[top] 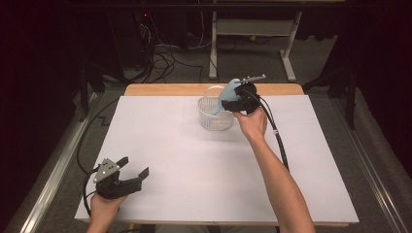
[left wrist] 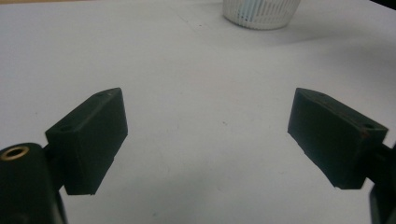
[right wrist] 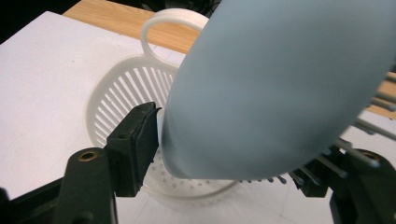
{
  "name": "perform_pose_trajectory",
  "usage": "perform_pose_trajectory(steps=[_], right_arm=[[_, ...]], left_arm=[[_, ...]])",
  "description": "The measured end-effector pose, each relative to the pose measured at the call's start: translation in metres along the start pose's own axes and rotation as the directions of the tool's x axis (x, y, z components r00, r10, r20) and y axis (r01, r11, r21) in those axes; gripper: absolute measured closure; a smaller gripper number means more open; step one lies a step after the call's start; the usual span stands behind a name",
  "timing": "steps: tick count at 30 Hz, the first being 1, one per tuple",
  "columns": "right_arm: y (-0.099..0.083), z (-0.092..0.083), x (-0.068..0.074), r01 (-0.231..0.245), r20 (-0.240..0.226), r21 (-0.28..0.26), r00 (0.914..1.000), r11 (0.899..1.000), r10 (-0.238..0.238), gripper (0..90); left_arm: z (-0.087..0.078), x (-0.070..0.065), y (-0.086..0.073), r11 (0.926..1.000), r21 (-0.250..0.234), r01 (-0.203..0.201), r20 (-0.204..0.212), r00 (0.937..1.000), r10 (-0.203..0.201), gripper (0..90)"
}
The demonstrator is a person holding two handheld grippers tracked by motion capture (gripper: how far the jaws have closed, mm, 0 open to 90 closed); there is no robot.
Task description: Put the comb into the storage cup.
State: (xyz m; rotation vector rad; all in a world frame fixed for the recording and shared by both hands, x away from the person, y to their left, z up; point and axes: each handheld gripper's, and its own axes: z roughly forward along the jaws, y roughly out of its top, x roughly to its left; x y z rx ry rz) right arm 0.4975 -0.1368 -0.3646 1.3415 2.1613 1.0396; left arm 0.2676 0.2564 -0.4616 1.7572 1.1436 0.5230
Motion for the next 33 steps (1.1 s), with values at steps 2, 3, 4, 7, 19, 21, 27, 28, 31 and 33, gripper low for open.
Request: perform_pose_trajectory(steps=[2,3,4,7,19,21,27,28,31,33], right_arm=[[-0.002,-0.001,-0.003,-0.014,0.001,-0.001,0.9999,1.000,0.014,31.4],[-0.004,-0.002,-0.005,-0.024,0.003,-0.005,0.9997,1.000,0.024,31.3],[-0.005,-0.002,-0.005,-0.030,0.004,-0.002,0.9995,1.000,0.030,30.7],[-0.006,-0.001,-0.006,-0.029,0.007,0.007,0.9996,1.000,0.029,29.8],[-0.010,-0.003,-0.015,-0.047,-0.006,0.025,0.9989,0.999,0.048,29.1],[-0.011,-0.006,-0.016,-0.047,-0.009,0.028,0.9988,0.998,0.048,29.2],[-0.012,-0.015,-0.019,-0.035,-0.007,0.009,0.9994,0.999,0.035,29.0],[-0.013,-0.017,-0.019,-0.037,-0.010,0.001,0.9993,0.999,0.037,29.1],[-0.015,-0.020,-0.019,-0.031,-0.007,-0.002,0.9995,1.000,0.031,29.1],[-0.016,-0.022,-0.019,-0.029,-0.007,-0.007,0.9996,1.000,0.029,29.1]], left_arm=[[0.000,0.000,0.000,1.0000,0.000,-0.002,0.001,1.0000,0.002,11.4],[-0.001,0.000,0.000,1.0000,-0.002,-0.002,0.001,1.0000,0.002,11.4],[-0.001,0.000,0.000,1.0000,-0.004,-0.002,0.000,1.0000,0.002,11.4],[-0.001,0.000,0.000,1.0000,-0.006,0.000,-0.004,1.0000,0.000,11.4],[0.000,0.004,0.001,1.0000,-0.002,0.004,-0.013,0.9999,-0.004,11.4],[0.000,0.004,0.001,1.0000,-0.004,0.005,-0.012,0.9999,-0.005,11.4],[0.001,0.003,0.001,1.0000,-0.001,0.002,-0.009,1.0000,-0.002,11.4],[0.001,0.003,0.001,1.0000,-0.001,0.002,-0.009,1.0000,-0.002,11.4],[-0.001,0.003,0.000,0.9999,-0.006,0.009,-0.010,0.9999,-0.009,11.4],[-0.001,0.003,-0.001,0.9999,-0.006,0.013,-0.010,0.9999,-0.013,11.4]])
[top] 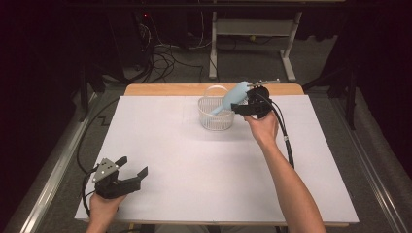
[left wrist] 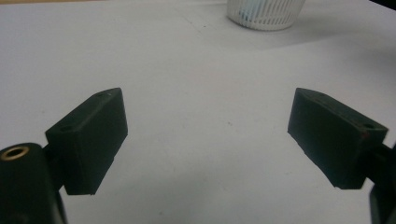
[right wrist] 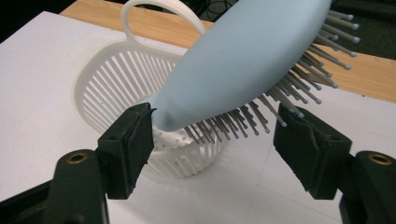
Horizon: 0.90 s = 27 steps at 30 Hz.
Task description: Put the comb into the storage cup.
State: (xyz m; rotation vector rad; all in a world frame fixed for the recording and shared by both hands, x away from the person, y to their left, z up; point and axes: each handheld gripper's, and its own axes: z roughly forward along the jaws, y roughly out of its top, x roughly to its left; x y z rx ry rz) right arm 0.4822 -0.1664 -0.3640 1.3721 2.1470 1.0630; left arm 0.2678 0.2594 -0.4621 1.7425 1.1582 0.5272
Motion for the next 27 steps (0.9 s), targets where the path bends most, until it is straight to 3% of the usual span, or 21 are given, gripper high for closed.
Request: perform_pose_trajectory(steps=[9,27], right_arm=[[-0.006,-0.005,0.001,0.020,0.006,-0.017,0.9998,1.000,-0.019,30.1],[-0.023,-0.018,-0.003,0.035,-0.025,-0.032,0.9991,0.999,-0.036,32.5]], left_arm=[[0.001,0.000,0.000,1.0000,-0.001,0.004,0.000,1.0000,-0.004,11.4],[-0.006,-0.001,-0.001,0.9999,-0.015,-0.002,-0.012,0.9999,0.002,11.4]])
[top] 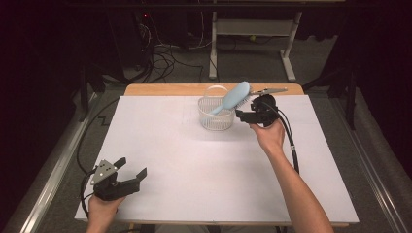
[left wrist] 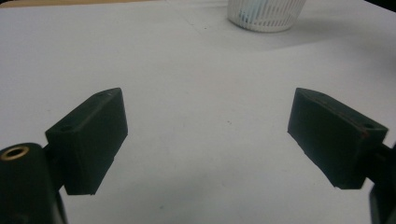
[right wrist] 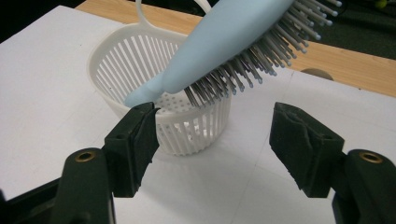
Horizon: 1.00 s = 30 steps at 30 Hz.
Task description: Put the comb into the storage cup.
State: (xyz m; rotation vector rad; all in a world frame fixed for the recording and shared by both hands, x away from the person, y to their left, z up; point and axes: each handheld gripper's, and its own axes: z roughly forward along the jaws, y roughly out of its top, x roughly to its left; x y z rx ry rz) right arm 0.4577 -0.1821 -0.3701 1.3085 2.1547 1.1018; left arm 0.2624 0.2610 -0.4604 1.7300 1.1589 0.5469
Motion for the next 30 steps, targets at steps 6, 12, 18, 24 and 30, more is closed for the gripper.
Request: perform_pose_trajectory(steps=[6,12,18,24,30], right_arm=[[-0.003,-0.006,-0.004,-0.012,-0.002,-0.020,0.9999,1.000,0.012,32.5],[-0.007,-0.012,-0.007,-0.017,-0.002,-0.029,0.9999,0.999,0.017,32.4],[-0.008,-0.019,-0.010,-0.018,-0.005,-0.038,0.9998,0.999,0.017,32.4],[-0.009,-0.025,-0.011,-0.013,-0.009,-0.047,0.9999,0.999,0.012,32.6],[-0.012,-0.029,-0.011,-0.010,-0.014,-0.052,0.9999,0.999,0.010,32.8]], left_arm=[[0.001,0.000,0.000,1.0000,0.002,0.002,0.001,1.0000,-0.002,11.4],[0.001,0.000,0.000,1.0000,0.003,0.003,0.001,1.0000,-0.003,11.5],[0.002,0.001,0.000,0.9999,0.005,0.009,0.001,1.0000,-0.009,11.4],[0.001,0.001,0.000,0.9999,0.004,0.011,0.000,0.9999,-0.011,11.4],[0.001,0.001,0.000,0.9999,0.000,0.013,0.000,0.9999,-0.013,11.4]])
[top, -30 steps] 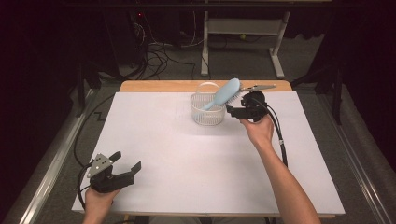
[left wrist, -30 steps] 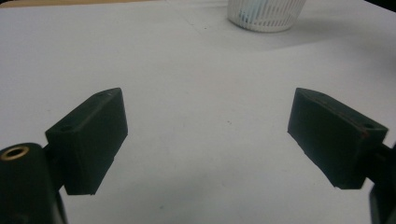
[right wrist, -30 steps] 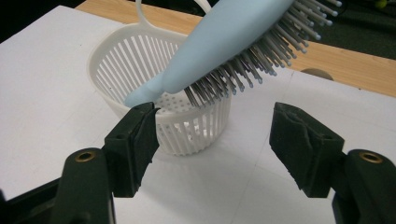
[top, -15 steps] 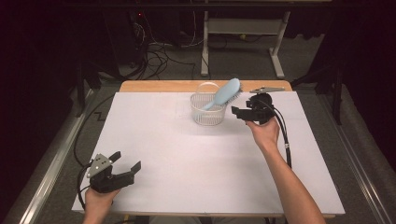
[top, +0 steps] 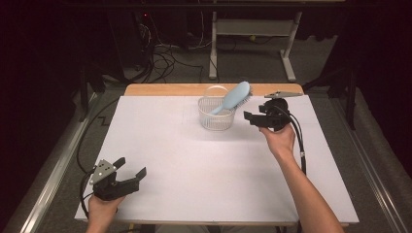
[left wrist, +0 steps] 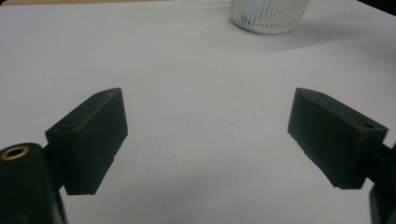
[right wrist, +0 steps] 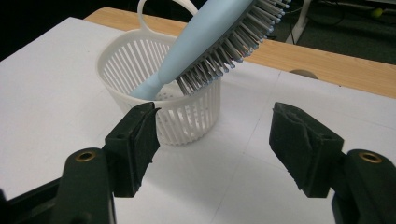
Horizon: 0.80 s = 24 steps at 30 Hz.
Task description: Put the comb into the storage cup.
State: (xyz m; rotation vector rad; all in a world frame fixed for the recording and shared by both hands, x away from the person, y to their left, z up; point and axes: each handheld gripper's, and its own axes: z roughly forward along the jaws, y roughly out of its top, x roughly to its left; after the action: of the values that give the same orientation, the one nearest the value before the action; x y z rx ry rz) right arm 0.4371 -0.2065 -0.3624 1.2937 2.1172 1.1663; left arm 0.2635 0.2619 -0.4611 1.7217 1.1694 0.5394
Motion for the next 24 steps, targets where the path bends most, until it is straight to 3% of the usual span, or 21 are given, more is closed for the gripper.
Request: perform_pose_trajectory(steps=[24], right_arm=[[-0.012,-0.018,-0.008,0.001,-0.012,-0.031,0.9999,1.000,-0.001,32.1]], left_arm=[[0.000,0.001,0.000,0.9999,-0.001,0.010,0.002,0.9999,-0.010,11.4]])
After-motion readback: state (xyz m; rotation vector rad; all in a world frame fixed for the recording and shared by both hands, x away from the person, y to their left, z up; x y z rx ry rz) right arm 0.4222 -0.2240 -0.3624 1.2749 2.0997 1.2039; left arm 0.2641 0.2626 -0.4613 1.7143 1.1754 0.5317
